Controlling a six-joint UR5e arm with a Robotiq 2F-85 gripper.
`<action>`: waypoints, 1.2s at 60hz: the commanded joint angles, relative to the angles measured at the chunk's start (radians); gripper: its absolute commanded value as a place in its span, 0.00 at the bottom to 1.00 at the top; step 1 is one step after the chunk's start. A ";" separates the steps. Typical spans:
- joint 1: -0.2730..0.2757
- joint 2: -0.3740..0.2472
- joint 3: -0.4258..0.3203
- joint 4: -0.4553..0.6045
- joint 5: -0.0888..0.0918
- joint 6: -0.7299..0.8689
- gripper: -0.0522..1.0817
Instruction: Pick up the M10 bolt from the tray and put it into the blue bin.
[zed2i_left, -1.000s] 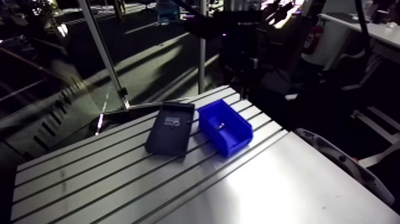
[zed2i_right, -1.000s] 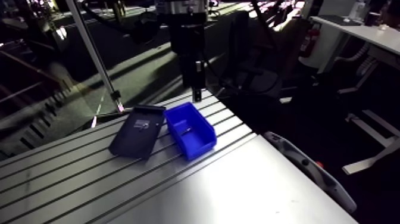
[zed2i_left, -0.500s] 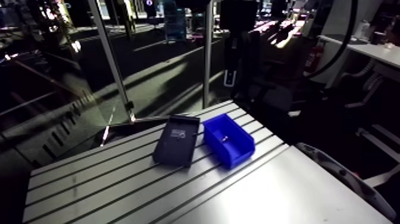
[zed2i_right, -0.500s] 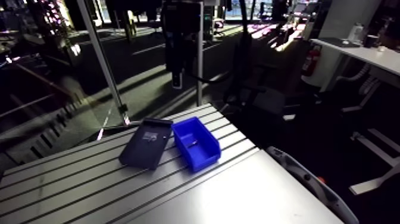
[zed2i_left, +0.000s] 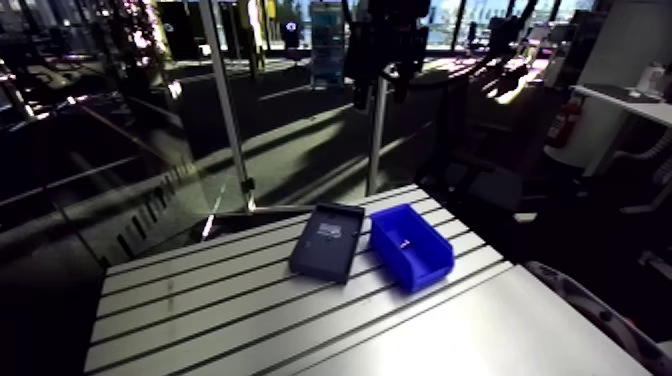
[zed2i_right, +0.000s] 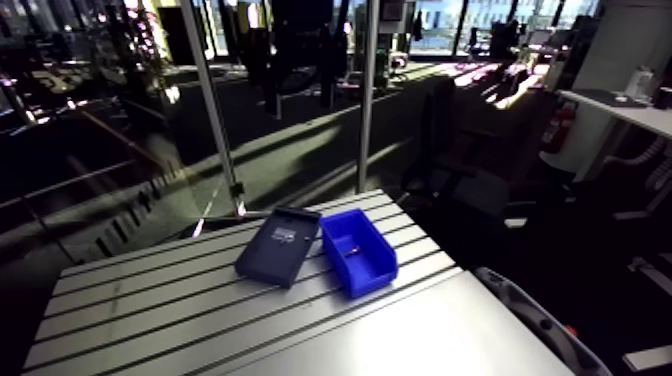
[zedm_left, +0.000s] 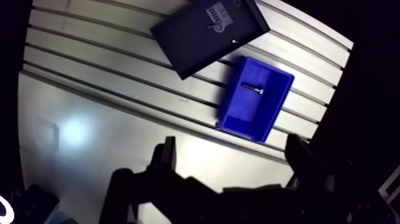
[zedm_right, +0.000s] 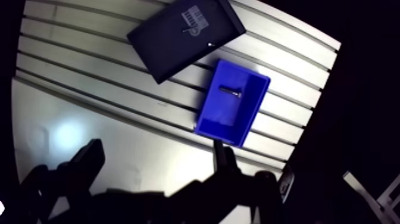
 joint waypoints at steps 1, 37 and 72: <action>0.188 -0.035 -0.089 0.125 -0.064 0.537 0.05; 0.210 0.003 -0.149 0.177 -0.129 0.588 0.05; 0.232 0.019 -0.146 0.128 -0.126 0.585 0.05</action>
